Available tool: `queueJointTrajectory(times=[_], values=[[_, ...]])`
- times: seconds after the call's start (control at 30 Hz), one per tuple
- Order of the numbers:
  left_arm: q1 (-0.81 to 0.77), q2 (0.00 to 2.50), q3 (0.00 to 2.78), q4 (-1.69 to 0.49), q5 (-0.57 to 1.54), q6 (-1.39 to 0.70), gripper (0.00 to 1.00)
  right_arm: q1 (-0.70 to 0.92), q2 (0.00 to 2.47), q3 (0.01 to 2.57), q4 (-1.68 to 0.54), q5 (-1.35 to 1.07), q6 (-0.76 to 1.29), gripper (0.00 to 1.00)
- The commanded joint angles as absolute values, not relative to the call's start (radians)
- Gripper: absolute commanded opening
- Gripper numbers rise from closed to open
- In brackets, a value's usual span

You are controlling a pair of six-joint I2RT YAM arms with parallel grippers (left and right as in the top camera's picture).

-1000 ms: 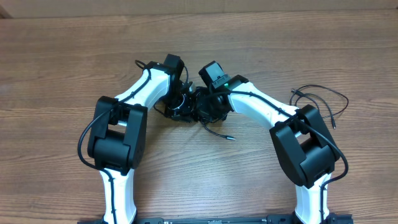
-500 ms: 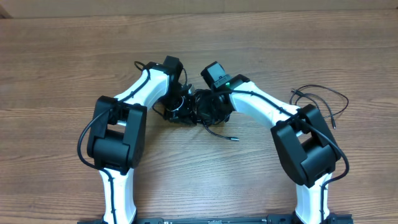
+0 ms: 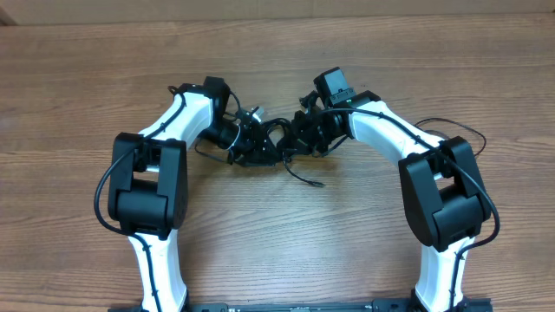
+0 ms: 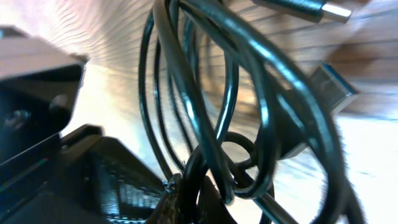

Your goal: Untangle cables

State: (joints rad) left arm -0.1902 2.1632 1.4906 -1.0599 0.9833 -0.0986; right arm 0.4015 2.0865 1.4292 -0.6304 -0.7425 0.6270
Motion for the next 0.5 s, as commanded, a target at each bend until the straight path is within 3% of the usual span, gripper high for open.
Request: queueJointTrajectory(times=[0.0, 0.47], values=[[-0.209, 2.154, 1.484, -1.033, 1.107, -0.154, 0.29, 0.404, 2.087, 1.422, -0.607, -0.840, 0.663, 0.04], [-0.211, 2.154, 1.483, -0.963, 0.950, -0.292, 0.13, 0.404, 2.087, 1.422, -0.504, -0.937, 0.733, 0.04]])
